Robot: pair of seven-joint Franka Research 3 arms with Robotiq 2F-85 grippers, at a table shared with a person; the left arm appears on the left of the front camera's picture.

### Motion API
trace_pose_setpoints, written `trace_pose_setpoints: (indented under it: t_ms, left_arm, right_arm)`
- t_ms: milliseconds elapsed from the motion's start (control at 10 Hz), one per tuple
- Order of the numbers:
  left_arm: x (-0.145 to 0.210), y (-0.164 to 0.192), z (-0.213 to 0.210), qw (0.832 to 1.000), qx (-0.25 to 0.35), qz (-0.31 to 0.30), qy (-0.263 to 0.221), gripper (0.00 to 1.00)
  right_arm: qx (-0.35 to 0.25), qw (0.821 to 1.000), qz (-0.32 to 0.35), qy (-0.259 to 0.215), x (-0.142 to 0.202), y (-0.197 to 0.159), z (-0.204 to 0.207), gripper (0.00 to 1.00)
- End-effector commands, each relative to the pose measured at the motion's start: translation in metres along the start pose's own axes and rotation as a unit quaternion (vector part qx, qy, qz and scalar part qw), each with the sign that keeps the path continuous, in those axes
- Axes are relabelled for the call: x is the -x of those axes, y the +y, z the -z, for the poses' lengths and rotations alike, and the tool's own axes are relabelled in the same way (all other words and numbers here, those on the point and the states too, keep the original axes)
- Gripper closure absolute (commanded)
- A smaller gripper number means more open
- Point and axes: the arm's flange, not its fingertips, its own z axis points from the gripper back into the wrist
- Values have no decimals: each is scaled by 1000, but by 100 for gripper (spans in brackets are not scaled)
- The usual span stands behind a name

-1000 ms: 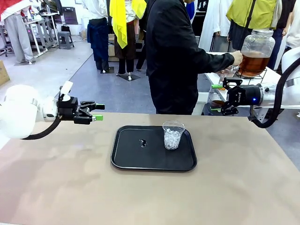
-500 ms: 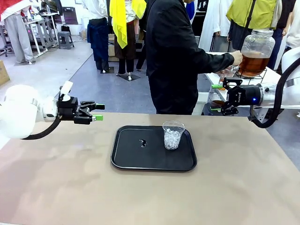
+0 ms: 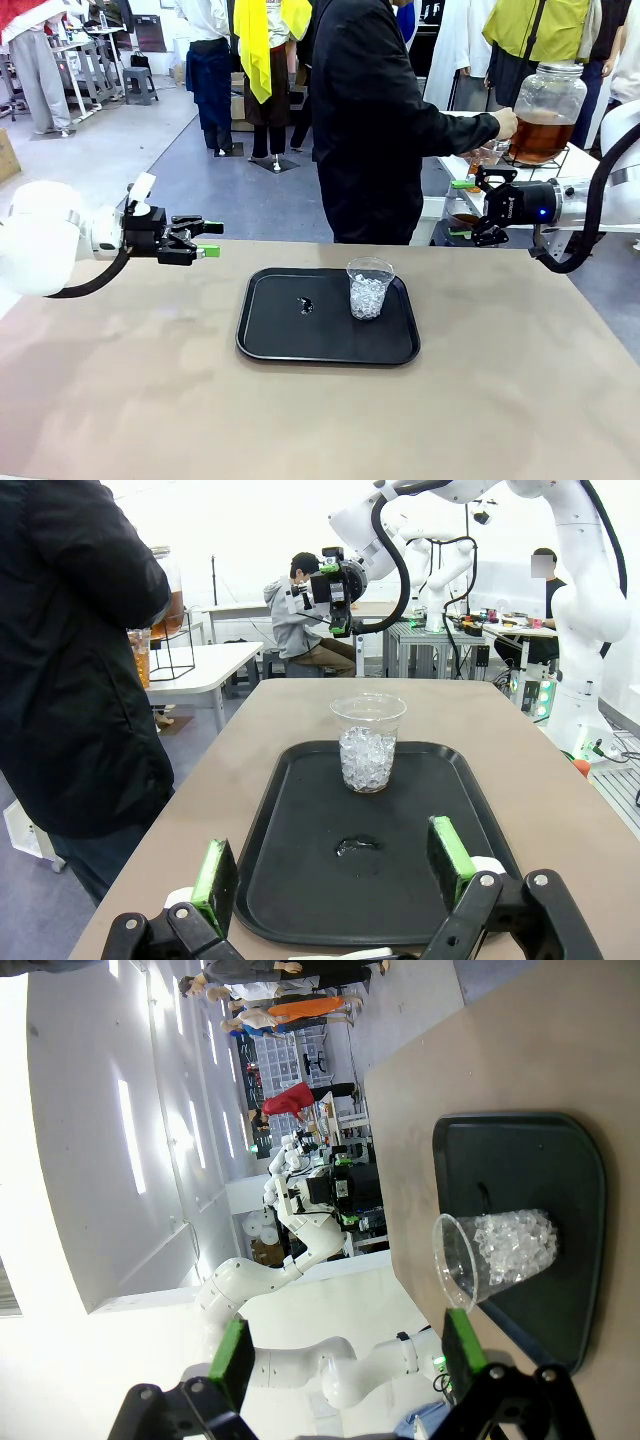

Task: Pour the drink into the iced cup.
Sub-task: Pick up the iced cup indicated by the human and present it to them.

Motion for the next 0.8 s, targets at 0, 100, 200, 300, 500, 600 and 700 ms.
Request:
trace_pose_setpoints:
  t_ms: [0,100,200,300,500,600,700]
  left_arm:
    - [-2,1,1,1000,-2,-5,3,0]
    - [-2,1,1,1000,-2,-5,3,0]
    - [-2,1,1,1000,-2,-5,3,0]
    - [-2,1,1,1000,-2,-5,3,0]
    - [-2,1,1,1000,-2,-5,3,0]
    - [-2,1,1,1000,-2,-5,3,0]
    - [-2,1,1,1000,-2,-5,3,0]
  right_arm:
    - [4,1000,-2,-5,0,2,0,0]
    - [4,1000,-2,-5,0,2,0,0]
    - [4,1000,-2,-5,0,2,0,0]
    - [4,1000,-2,-5,0,2,0,0]
    - [4,1000,-2,-5,0,2,0,0]
    - [4,1000,-2,-5,0,2,0,0]
    - [4,1000,-2,-5,0,2,0,0]
